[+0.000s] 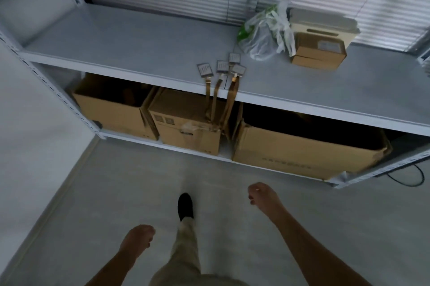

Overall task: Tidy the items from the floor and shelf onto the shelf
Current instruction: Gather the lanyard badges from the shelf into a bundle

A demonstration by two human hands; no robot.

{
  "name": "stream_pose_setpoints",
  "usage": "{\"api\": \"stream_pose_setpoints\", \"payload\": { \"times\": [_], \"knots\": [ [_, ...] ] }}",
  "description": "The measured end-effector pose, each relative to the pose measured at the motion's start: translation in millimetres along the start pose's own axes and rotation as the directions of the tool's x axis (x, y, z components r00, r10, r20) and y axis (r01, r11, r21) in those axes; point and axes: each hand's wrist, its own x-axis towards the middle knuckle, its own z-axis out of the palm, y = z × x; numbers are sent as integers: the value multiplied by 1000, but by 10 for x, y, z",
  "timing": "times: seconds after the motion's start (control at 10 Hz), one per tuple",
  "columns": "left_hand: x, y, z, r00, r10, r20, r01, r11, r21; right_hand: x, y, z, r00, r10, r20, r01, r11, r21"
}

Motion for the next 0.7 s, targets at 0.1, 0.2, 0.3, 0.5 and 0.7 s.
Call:
{"api": "stream_pose_setpoints", "payload": {
  "times": [0.1,0.2,0.3,0.5,0.7],
  "knots": [
    [414,727,-223,997,77,15,-77,997,-19,423,-916,-40,996,-74,-55,78,995,63],
    [793,1586,-419,984,176,0,-176,983,59,684,-1696,-136,985,-130,-113,137,989,52],
    [1094,2572,-371,950,303,73,-309,945,107,1036,-2170,-230,983,-91,-157,112,986,124],
    [1142,4137,224,915,335,227,-341,940,-14,1642,-2476,-291,993,81,-82,-60,970,237],
    [1639,4576,797,937,215,276,-129,945,-300,2014,-2667,-297,990,139,8,-129,900,416]
  ]
}}
